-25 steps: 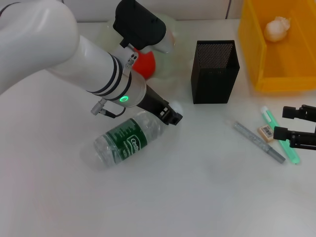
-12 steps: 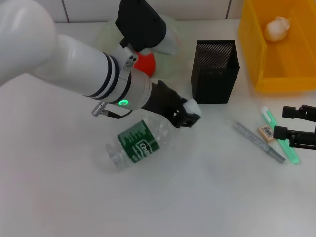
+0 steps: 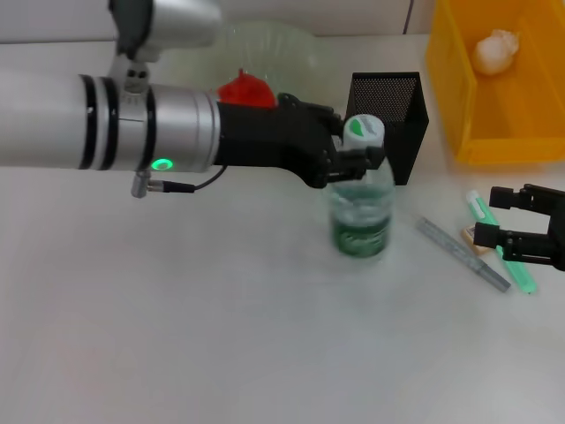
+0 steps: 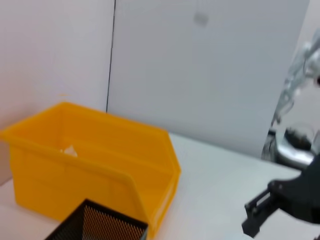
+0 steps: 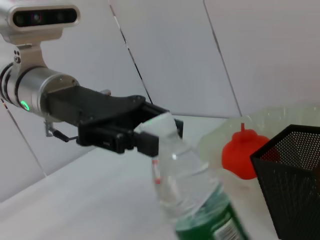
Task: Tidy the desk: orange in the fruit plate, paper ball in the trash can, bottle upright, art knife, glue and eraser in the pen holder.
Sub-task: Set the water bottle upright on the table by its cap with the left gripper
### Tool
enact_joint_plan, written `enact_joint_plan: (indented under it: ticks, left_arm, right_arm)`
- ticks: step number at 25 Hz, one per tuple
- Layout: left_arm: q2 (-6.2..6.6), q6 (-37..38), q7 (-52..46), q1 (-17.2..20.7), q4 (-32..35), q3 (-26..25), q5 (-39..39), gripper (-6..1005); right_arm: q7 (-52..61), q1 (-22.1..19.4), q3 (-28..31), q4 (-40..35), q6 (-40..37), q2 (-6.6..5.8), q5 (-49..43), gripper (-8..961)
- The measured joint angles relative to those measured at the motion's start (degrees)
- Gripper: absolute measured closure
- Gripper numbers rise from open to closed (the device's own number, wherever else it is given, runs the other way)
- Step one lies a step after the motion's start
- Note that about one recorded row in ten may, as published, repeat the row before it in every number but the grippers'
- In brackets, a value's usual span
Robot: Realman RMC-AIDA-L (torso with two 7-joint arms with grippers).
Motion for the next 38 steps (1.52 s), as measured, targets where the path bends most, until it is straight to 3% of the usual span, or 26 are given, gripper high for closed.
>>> enact_joint_plan:
  ticks: [8,16,19,23,29,33,38]
  left_arm:
    - [0.0,3.6,13.4,1.1,-9.4,-4.7,-13.1,565]
    - [0.06,6.9,26.3,2.3,-16.3,-8.7,-20.1,565]
    - [0.08,11.3,33.8,3.3,-20.6,-12.2,-24.1,566]
    - [0.21,18.5,40.1,3.6,-27.6,-20.3,-25.2,566]
    - [0.25,19.6,44.9,3.6,-32.3,-24.0,-25.2,566]
    - [0.0,20.9,54.7,3.1,-40.4,-27.7,-27.1,566]
    - [0.0,20.8,59.7,2.7,-44.5,-27.8,-29.4,566]
  right_arm:
    - [0.1,0.1,0.1,0.3,-0.2,0.36,0.1,152]
    - [-0.2,0.5,0.4,2.1,-0.3,0.38,0.9,152]
    - [-0.4,0.5,0.6,2.8,-0.3,0.56,2.6,152]
    - [-1.0,-0.2,0.7,3.1,-0.3,1.0,5.7,153]
    - [-1.3,0.7,0.5,4.4,-0.4,1.22,6.7,153]
    - [-1.8,1.8,0.6,5.2,-0.2,1.71,6.8,153]
    - [-2.9,2.1,0.6,6.3,-0.1,1.85,7.3,153]
